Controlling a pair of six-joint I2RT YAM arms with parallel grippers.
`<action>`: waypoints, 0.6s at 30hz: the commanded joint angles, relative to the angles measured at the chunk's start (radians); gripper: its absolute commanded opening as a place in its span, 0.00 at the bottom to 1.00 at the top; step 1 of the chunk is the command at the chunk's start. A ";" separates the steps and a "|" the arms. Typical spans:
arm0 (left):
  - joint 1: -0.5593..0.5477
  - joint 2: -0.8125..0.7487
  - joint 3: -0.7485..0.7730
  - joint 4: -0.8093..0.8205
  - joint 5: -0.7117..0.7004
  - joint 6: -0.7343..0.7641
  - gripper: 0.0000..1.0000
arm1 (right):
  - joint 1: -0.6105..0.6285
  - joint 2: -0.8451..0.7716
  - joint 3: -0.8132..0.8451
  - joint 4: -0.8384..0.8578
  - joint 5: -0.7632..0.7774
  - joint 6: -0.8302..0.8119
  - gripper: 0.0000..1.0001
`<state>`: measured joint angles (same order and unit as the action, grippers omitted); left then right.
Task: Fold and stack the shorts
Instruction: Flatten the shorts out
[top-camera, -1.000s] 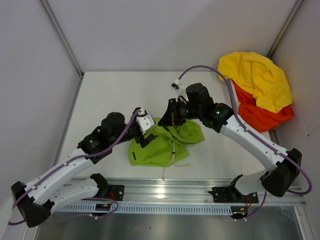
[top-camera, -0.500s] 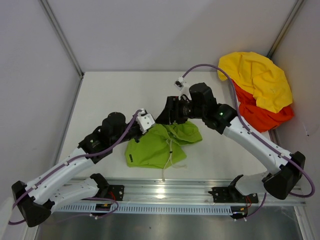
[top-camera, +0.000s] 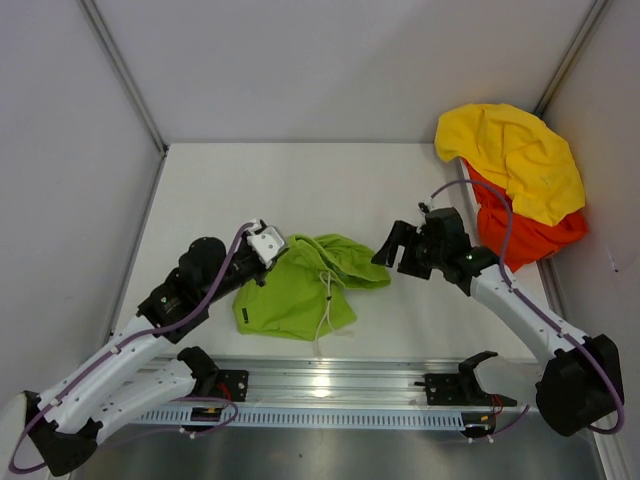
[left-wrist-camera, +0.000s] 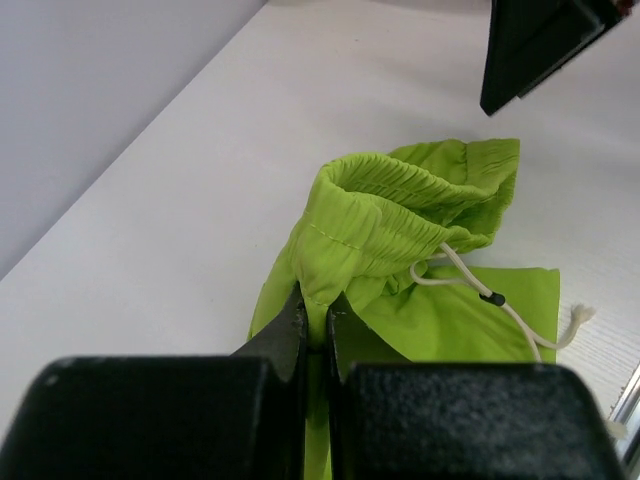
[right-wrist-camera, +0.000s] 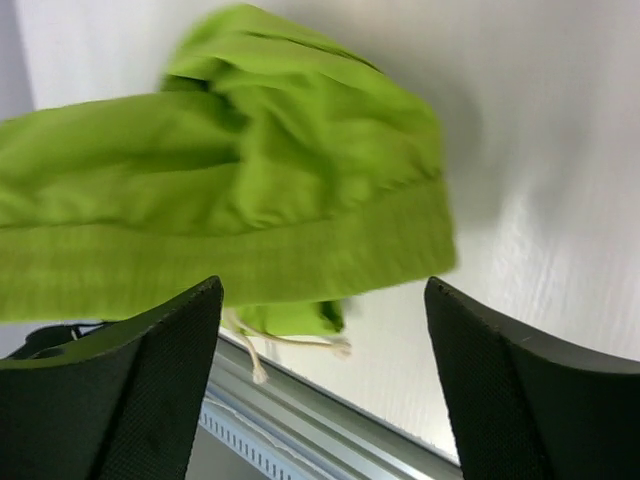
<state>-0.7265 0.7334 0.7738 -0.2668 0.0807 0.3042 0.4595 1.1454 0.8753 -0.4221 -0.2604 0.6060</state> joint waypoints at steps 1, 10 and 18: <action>0.006 -0.040 -0.008 0.095 -0.019 -0.017 0.00 | -0.044 -0.010 -0.081 0.117 -0.034 0.087 0.85; 0.004 -0.040 -0.013 0.081 -0.051 -0.016 0.00 | -0.148 0.031 -0.272 0.279 -0.116 0.287 0.91; 0.006 -0.051 -0.016 0.081 -0.048 -0.016 0.00 | -0.170 -0.004 -0.467 0.568 -0.155 0.544 0.92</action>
<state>-0.7258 0.7025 0.7517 -0.2527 0.0452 0.3035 0.2985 1.1694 0.4530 -0.0219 -0.3889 1.0077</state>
